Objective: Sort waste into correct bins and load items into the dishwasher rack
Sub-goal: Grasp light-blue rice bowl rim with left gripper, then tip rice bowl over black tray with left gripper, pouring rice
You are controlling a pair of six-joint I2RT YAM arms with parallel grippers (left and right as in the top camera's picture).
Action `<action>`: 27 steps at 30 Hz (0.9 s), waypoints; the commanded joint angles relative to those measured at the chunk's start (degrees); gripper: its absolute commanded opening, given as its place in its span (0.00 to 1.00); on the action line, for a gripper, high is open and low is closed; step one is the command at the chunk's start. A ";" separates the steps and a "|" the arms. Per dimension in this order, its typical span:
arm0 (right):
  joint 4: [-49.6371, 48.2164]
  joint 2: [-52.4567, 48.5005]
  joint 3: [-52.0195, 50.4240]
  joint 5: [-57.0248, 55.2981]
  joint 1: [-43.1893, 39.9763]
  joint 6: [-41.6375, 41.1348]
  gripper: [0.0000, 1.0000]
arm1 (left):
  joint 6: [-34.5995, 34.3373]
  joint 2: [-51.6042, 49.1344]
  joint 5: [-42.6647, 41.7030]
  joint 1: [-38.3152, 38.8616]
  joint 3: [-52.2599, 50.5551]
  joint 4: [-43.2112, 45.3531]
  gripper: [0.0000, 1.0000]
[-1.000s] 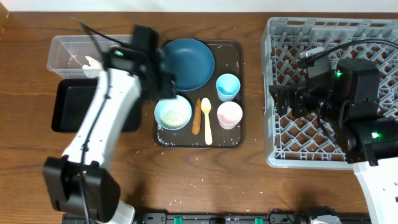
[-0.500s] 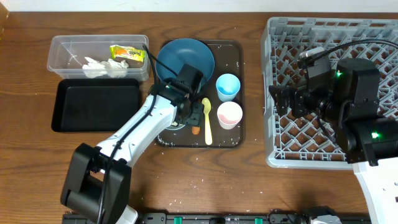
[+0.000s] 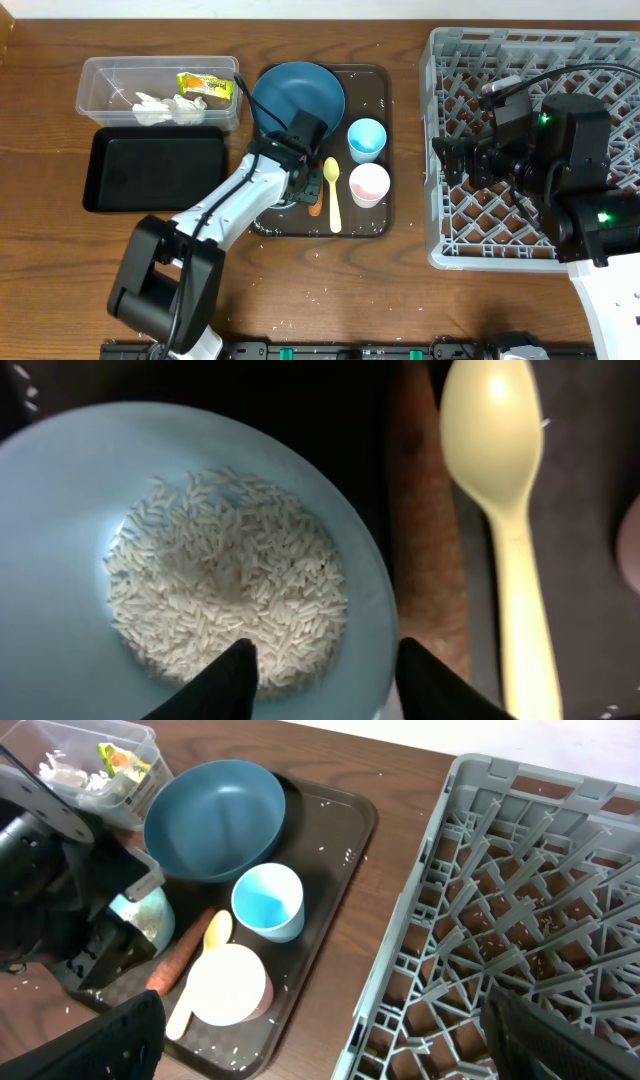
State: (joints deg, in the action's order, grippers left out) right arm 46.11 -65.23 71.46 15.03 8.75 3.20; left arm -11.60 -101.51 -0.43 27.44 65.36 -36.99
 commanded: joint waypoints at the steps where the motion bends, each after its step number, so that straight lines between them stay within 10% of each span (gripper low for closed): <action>1: 0.15 -0.04 0.85 0.26 -0.22 0.07 0.99 | 0.35 -2.23 1.14 0.02 -0.70 0.07 0.41; 10: 0.02 -0.04 0.85 0.26 -0.22 0.07 0.99 | -2.01 -2.51 1.11 0.00 -0.55 -0.31 0.06; 27: -0.44 -0.04 0.85 0.70 -0.22 0.04 0.99 | -9.11 14.73 -6.56 -8.70 5.03 -7.08 0.06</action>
State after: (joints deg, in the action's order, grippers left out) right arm 45.74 -65.23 71.46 15.07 8.75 3.20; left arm -19.44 -92.42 -3.40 22.35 67.79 -44.05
